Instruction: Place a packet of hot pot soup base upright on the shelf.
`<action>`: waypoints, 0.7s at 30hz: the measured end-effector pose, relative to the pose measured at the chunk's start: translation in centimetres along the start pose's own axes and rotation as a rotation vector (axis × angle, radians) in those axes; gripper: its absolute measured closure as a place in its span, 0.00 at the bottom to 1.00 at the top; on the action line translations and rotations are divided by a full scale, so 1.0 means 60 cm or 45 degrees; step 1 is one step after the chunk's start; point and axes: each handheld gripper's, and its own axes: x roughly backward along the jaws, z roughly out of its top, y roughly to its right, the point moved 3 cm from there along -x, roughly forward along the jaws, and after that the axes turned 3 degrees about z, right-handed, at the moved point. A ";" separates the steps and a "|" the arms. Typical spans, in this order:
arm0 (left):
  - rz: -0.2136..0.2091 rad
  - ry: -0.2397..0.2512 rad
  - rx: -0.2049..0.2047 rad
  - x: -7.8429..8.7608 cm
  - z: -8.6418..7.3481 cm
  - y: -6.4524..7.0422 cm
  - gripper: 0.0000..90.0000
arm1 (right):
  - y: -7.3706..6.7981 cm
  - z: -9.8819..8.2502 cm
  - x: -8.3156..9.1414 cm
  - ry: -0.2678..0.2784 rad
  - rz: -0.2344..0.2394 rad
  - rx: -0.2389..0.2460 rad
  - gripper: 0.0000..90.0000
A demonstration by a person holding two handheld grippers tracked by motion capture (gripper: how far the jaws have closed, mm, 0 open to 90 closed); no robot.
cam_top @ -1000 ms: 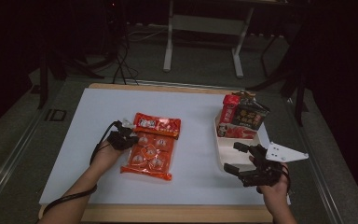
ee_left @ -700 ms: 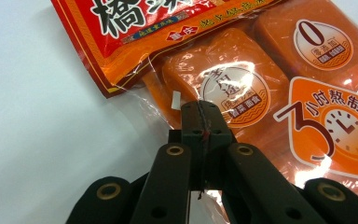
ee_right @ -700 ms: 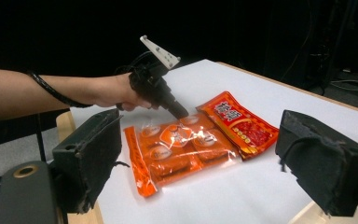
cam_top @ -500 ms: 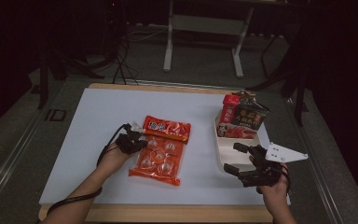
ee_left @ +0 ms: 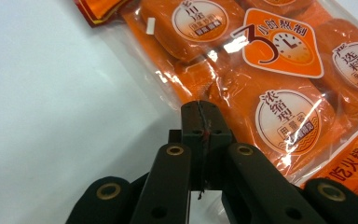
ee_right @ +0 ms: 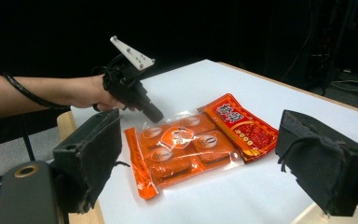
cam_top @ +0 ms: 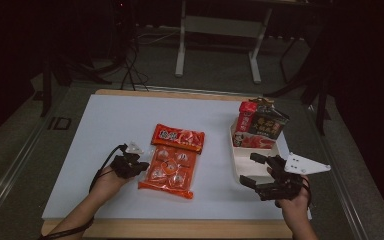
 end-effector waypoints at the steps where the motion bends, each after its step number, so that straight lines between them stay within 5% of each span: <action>1: -0.006 0.004 0.012 -0.004 0.000 0.001 1.00 | 0.000 0.000 -0.001 -0.001 0.001 -0.002 0.16; 6: -0.002 -0.017 -0.015 -0.016 0.007 0.013 1.00 | 0.001 -0.003 -0.003 -0.010 0.003 -0.007 0.16; 11: -0.013 -0.009 0.020 -0.014 0.005 0.017 1.00 | 0.002 -0.004 -0.003 -0.010 0.005 -0.007 0.16; 21: -0.103 -0.022 -0.012 -0.019 0.009 0.068 1.00 | 0.001 -0.004 -0.004 -0.013 0.006 -0.008 0.16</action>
